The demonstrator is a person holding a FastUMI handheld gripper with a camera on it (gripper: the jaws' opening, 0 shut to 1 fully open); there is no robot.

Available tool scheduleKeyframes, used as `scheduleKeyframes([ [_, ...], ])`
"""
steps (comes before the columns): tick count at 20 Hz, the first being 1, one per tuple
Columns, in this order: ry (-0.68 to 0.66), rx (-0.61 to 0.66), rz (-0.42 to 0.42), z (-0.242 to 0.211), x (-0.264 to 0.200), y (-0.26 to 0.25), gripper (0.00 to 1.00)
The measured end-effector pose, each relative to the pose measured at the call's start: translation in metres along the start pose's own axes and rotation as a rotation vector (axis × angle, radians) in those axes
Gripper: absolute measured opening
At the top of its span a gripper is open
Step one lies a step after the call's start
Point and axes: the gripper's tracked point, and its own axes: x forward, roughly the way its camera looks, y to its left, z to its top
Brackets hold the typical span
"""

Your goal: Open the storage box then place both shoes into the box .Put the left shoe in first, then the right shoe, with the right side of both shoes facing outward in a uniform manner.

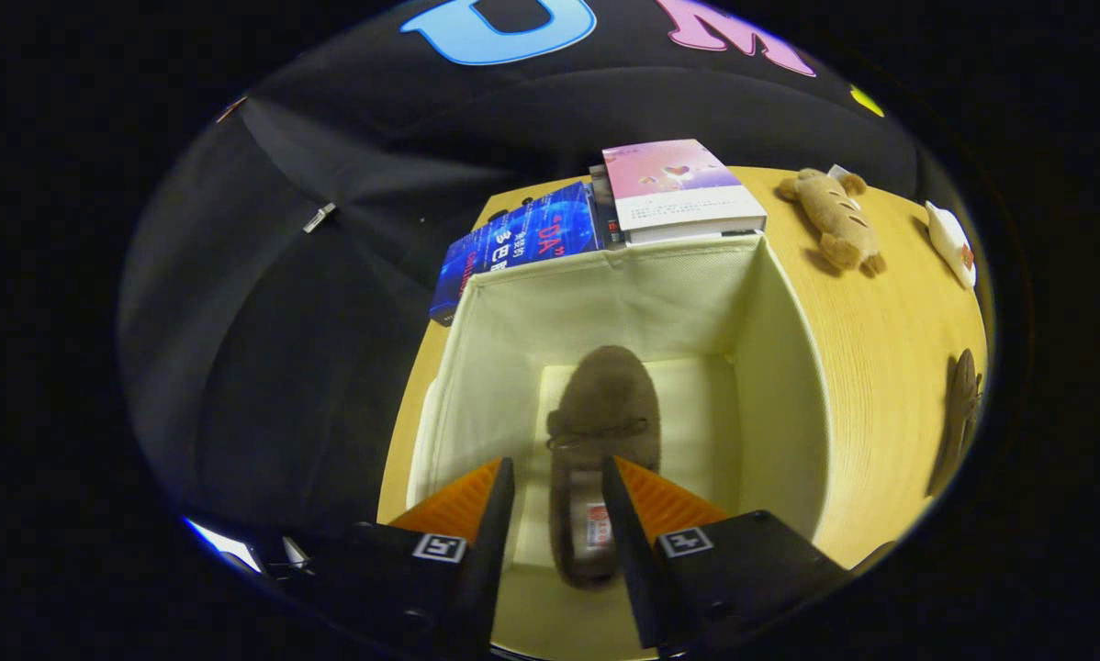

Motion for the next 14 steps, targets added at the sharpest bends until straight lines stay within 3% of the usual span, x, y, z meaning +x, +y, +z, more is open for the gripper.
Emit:
scheduleKeyframes([
  [1, -0.022, -0.02, 0.015, 0.003, -0.008, 0.001, 0.77],
  [2, -0.049, -0.043, 0.028, 0.008, -0.016, 0.001, 0.83],
  [9, -0.267, -0.244, 0.057, 0.036, -0.112, -0.056, 0.97],
  [14, -0.372, -0.27, -0.056, 0.041, -0.172, -0.153, 0.97],
])
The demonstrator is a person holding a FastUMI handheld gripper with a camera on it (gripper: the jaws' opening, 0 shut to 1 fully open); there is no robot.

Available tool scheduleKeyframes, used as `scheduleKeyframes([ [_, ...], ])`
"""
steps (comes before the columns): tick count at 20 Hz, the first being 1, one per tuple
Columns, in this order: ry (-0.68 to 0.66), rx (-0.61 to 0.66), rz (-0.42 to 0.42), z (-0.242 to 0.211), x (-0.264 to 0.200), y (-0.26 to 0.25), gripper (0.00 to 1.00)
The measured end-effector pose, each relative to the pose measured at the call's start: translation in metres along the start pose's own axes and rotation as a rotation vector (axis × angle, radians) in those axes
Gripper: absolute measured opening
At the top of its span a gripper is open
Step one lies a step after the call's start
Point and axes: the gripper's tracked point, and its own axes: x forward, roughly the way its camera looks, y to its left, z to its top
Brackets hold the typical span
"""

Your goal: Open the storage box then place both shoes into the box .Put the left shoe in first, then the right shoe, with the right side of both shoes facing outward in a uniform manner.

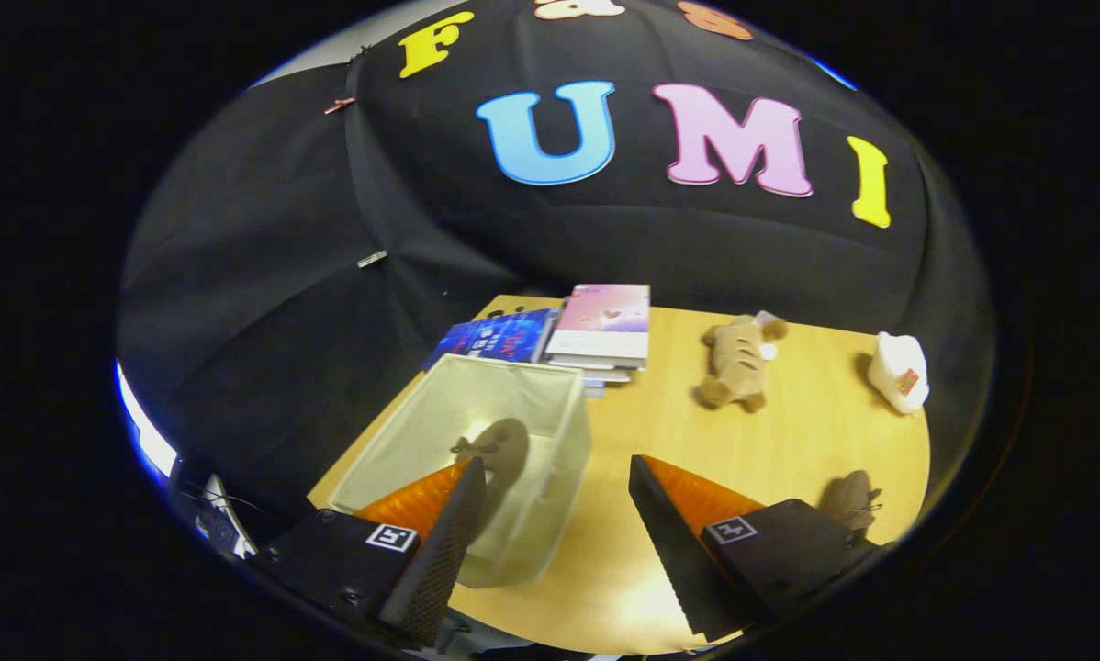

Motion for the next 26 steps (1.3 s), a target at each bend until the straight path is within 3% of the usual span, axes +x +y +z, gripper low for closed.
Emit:
scheduleKeyframes([
  [7, 0.078, -0.077, -0.305, -0.067, -0.067, -0.188, 0.97],
  [12, 0.219, -0.018, -0.495, -0.136, -0.097, -0.299, 0.97],
  [17, 0.346, 0.002, -0.556, -0.187, -0.069, -0.355, 0.96],
  [20, 0.363, 0.033, -0.561, -0.2, -0.045, -0.37, 0.89],
  [23, 0.368, 0.025, -0.572, -0.202, -0.02, -0.381, 0.8],
  [26, 0.362, 0.046, -0.569, -0.2, 0.0, -0.386, 0.64],
])
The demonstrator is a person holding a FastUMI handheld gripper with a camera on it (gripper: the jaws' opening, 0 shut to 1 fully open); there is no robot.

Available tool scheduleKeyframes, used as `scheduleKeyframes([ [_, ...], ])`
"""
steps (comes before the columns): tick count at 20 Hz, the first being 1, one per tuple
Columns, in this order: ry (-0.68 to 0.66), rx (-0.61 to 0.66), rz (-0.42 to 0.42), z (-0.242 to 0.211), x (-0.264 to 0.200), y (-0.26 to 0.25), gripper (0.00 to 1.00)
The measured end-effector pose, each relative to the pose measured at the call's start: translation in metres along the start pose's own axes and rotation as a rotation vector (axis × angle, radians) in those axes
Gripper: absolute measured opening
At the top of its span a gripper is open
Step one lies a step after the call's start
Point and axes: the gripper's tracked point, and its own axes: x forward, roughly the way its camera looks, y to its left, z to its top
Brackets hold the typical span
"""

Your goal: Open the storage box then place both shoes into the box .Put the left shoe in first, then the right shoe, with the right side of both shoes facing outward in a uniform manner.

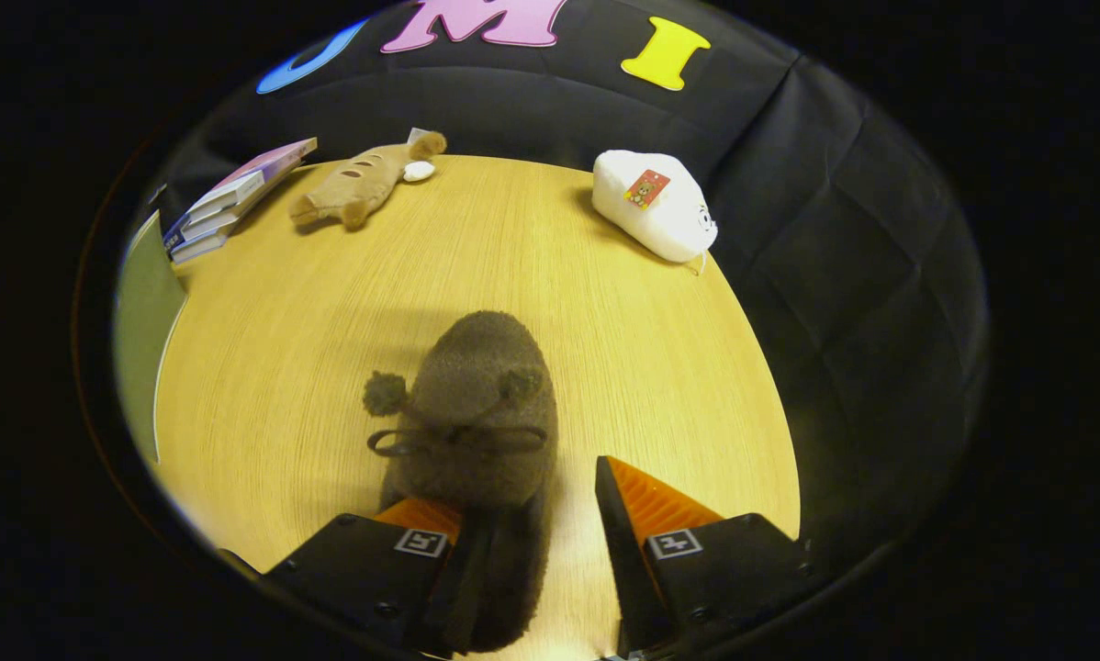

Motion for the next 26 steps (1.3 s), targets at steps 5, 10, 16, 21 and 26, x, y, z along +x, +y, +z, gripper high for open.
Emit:
scheduleKeyframes([
  [5, 0.036, 0.04, -0.008, -0.004, 0.0, 0.0, 0.08],
  [10, -0.021, 0.083, 0.047, 0.014, -0.049, 0.013, 0.06],
  [16, -0.108, 0.101, 0.22, 0.083, -0.153, 0.092, 0.05],
  [21, -0.1, 0.115, 0.404, 0.131, -0.217, 0.197, 0.05],
  [26, -0.07, 0.096, 0.481, 0.161, -0.251, 0.295, 0.05],
])
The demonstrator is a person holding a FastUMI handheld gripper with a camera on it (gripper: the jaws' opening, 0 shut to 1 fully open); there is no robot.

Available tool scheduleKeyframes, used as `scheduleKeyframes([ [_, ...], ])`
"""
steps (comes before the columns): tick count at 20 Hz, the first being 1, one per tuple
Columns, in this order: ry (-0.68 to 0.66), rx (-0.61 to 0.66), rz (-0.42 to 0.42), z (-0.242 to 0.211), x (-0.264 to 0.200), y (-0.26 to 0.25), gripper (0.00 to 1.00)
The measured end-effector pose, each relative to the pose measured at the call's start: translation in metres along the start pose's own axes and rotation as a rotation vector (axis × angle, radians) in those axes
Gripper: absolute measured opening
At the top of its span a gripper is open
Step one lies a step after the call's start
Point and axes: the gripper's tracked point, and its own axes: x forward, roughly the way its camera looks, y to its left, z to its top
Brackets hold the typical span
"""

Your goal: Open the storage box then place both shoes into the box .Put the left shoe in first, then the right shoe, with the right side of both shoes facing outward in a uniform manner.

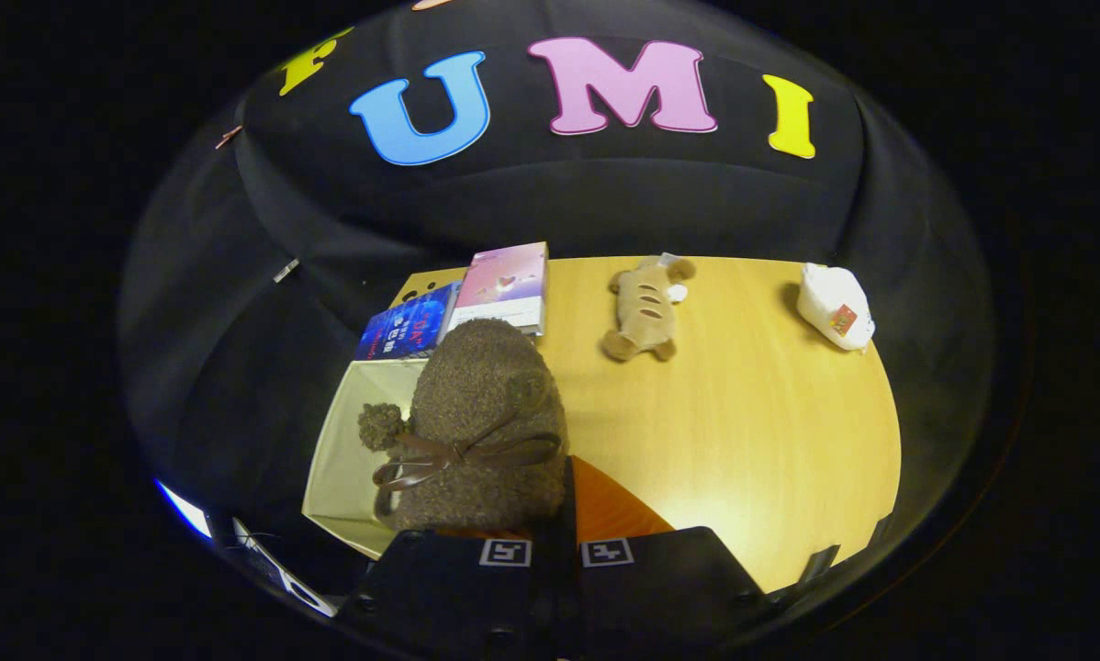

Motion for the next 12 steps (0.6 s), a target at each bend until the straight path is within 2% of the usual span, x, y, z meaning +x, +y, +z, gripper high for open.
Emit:
scheduleKeyframes([
  [3, 0.035, -0.018, 0.024, 0.005, 0.019, 0.058, 0.06],
  [6, 0.094, -0.075, 0.003, -0.008, 0.047, 0.1, 0.06],
  [8, 0.137, -0.107, -0.046, -0.021, 0.066, 0.114, 0.06],
  [12, 0.197, -0.2, -0.26, -0.043, 0.096, 0.097, 0.06],
])
